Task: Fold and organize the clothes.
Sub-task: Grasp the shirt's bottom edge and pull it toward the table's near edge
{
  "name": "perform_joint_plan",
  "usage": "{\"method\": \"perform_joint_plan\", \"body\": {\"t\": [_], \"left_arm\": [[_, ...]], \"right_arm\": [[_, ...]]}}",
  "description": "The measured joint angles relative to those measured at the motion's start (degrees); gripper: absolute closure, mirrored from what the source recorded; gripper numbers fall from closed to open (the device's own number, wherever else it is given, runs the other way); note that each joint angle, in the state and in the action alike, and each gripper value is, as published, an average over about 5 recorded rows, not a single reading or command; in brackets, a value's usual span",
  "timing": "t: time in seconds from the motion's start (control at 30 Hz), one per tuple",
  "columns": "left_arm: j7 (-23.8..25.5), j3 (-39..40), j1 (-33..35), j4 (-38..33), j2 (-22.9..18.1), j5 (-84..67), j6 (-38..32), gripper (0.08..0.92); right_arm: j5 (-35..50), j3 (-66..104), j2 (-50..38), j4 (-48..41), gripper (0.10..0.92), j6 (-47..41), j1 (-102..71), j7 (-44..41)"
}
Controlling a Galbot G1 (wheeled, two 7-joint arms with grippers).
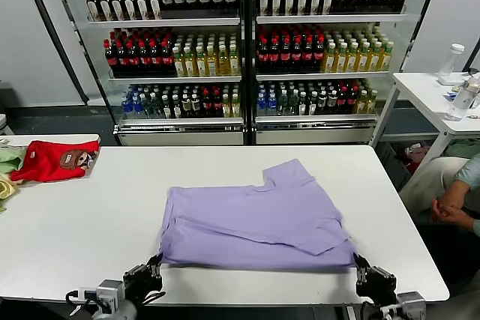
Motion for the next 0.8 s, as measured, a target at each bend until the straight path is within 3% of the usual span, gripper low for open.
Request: {"method": "perform_joint_plan", "body": {"t": [0.23,0.57,0.8], "left_arm": [[0.45,-1.42,3.38,-1.42,0.85,1.99,0.74,0.874],[3.04,-4.38,2.24,-3.39,1.26,3.8,0.1,0.59],[5.49,-4.03,-3.22,-0.81,2.12,3.82,-1.78,0.391]], "right_arm": [[-1.28,0.36,0.06,1.46,0.863,0.47,-2.0,0.02],[2.3,3.31,-2.08,4.22,0.576,-1.21,1.51,0.63],[6.35,-1.36,-2.47,-1.37,0.377,-5.48,16.62,2.41]]}}
